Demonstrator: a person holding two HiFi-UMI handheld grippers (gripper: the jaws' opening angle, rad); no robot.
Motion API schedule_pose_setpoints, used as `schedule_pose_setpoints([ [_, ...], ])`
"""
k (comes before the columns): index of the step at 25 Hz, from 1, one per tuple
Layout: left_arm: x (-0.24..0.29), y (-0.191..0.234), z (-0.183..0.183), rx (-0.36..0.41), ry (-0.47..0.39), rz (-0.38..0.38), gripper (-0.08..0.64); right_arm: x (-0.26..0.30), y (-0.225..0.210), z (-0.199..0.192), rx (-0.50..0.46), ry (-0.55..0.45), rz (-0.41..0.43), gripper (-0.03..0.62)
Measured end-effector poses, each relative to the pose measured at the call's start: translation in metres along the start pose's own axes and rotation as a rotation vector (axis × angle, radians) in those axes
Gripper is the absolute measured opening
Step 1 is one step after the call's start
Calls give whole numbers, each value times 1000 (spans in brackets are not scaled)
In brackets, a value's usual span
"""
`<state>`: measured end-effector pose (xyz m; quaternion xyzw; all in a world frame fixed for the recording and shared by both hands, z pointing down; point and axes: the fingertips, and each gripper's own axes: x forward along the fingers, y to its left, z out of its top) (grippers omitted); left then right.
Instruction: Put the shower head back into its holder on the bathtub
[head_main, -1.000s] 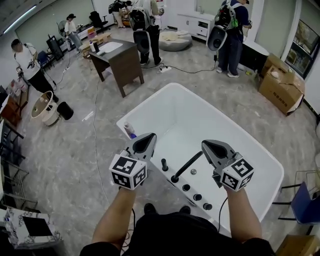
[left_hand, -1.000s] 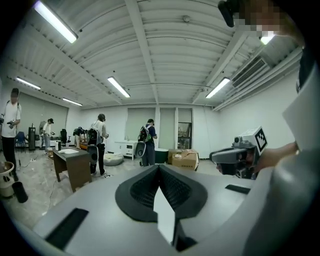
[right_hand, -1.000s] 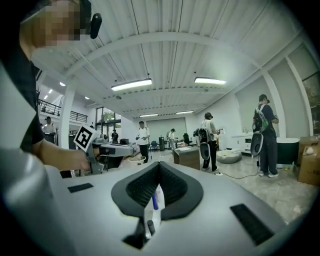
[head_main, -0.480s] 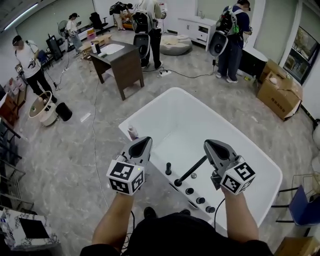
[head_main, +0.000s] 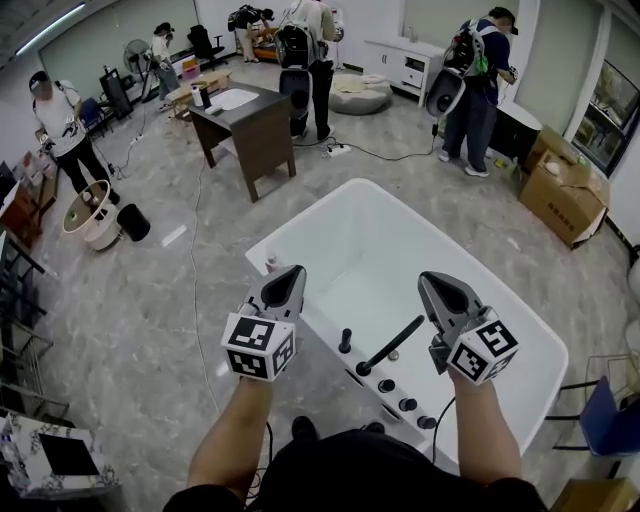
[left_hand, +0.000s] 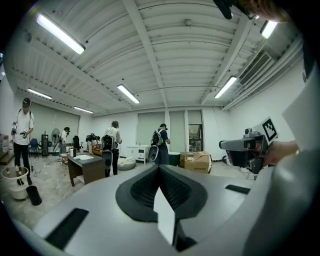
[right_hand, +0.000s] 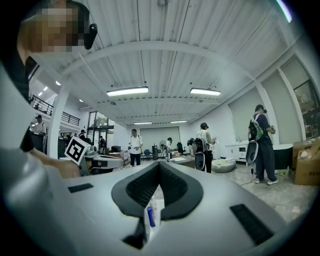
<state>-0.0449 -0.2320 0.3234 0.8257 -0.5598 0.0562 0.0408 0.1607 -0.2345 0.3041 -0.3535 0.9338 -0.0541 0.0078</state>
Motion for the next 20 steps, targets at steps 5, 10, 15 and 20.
schedule_pose_setpoints([
  [5,6,0,7,-3,-11,-10,14,2,0,8,-24,-18,5,17],
  [10,7,-4,0,-18,0,-14,14,-4,4,-2,-15,-8,-4,17],
  [15,3,-7,-17,-35,32,-6,14,-7,7,-15,19,6,-3,17],
  [20,4,-12,-24,-34,43,-13,14,-8,7,-20,39,10,0,17],
])
